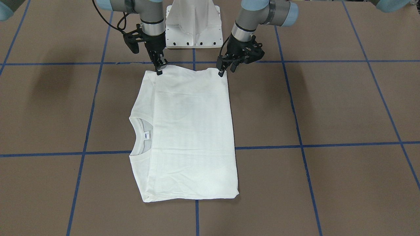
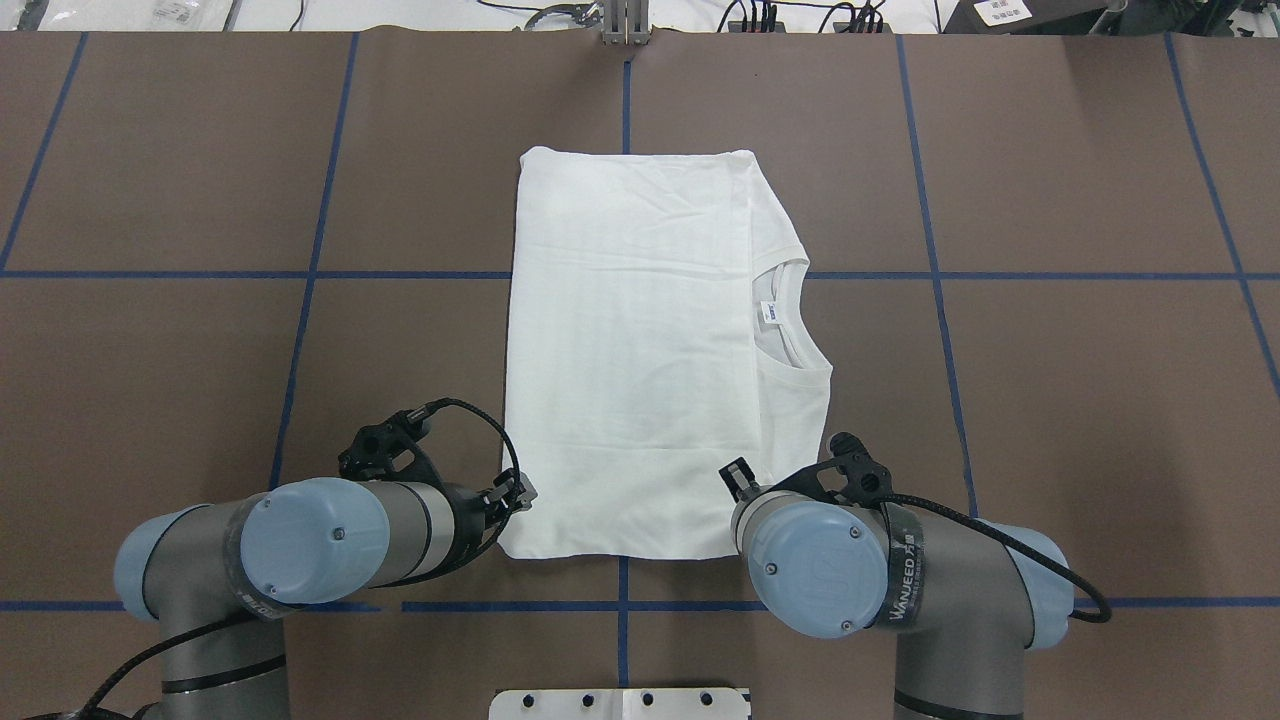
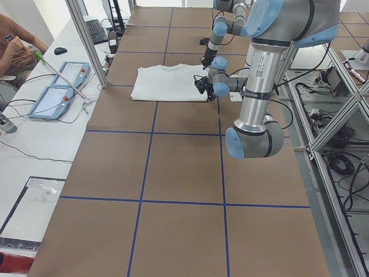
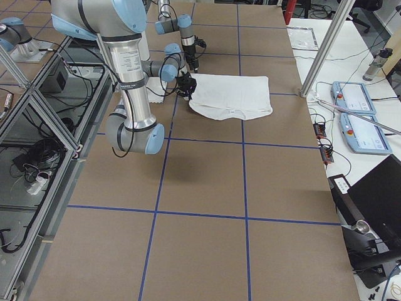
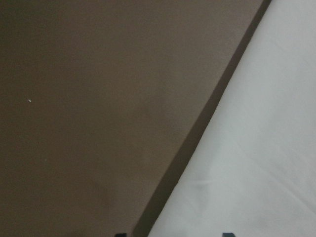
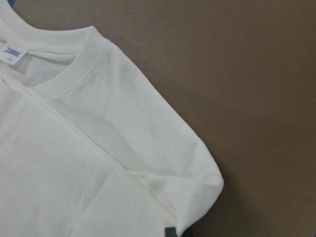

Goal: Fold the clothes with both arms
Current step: 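Move the left gripper to the shirt's near edge beside the right gripper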

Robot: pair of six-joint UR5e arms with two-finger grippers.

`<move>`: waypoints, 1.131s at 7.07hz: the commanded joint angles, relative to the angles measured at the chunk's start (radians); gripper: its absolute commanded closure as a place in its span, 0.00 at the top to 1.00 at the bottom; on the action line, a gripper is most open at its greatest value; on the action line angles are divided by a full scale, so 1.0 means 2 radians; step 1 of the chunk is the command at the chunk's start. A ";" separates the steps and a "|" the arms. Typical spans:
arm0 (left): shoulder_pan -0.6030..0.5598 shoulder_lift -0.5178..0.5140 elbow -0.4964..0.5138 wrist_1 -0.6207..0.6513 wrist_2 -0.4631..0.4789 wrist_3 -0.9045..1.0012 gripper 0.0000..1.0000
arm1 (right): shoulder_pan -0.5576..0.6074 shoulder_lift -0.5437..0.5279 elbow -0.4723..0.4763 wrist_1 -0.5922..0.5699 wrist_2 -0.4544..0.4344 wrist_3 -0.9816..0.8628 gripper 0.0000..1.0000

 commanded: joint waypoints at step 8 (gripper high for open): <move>0.018 -0.017 0.019 -0.003 -0.003 0.000 0.21 | -0.001 0.004 0.024 -0.034 0.000 0.000 0.00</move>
